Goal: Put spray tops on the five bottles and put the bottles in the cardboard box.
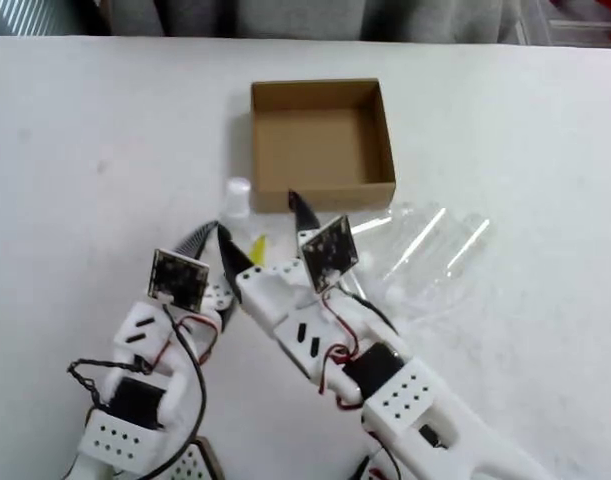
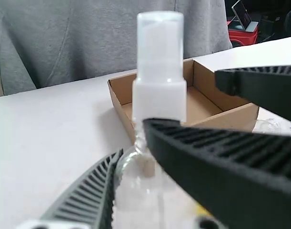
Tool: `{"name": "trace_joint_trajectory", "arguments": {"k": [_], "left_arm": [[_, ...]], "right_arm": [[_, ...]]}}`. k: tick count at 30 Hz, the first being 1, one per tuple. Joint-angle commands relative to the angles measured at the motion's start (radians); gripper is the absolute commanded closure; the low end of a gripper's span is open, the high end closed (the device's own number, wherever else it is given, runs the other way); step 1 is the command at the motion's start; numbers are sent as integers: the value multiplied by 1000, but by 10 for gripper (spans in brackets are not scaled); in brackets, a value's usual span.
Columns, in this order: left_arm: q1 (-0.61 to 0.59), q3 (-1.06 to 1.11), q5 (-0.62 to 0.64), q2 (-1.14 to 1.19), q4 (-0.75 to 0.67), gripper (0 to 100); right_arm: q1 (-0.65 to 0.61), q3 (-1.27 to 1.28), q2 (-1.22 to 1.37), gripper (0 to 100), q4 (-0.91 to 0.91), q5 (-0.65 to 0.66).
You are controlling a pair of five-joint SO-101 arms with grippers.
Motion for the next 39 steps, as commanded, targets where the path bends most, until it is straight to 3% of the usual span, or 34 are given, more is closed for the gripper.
{"name": "trace_joint_trajectory", "arguments": {"k": [1,11,13,17,20,25,39], "left_arm": [[-13,-5,-11,-16,-6,902],[-13,-5,-11,-16,-6,902],[-13,-5,-11,-16,-6,902],[-13,-5,-11,-16,-6,902],[-13,-5,-11,-16,-6,902],[-13,-5,-11,-16,-6,902],[-13,-5,-11,-16,0,902]], "right_arm": [[-1,-9,-147,652,105,3],[1,-6,-395,671,263,3],[7,-5,-407,743,265,3],[87,-8,-406,998,234,3],[137,-3,-398,938,216,3],[171,-8,-272,972,182,3],[202,-20,240,982,-315,3]]}}
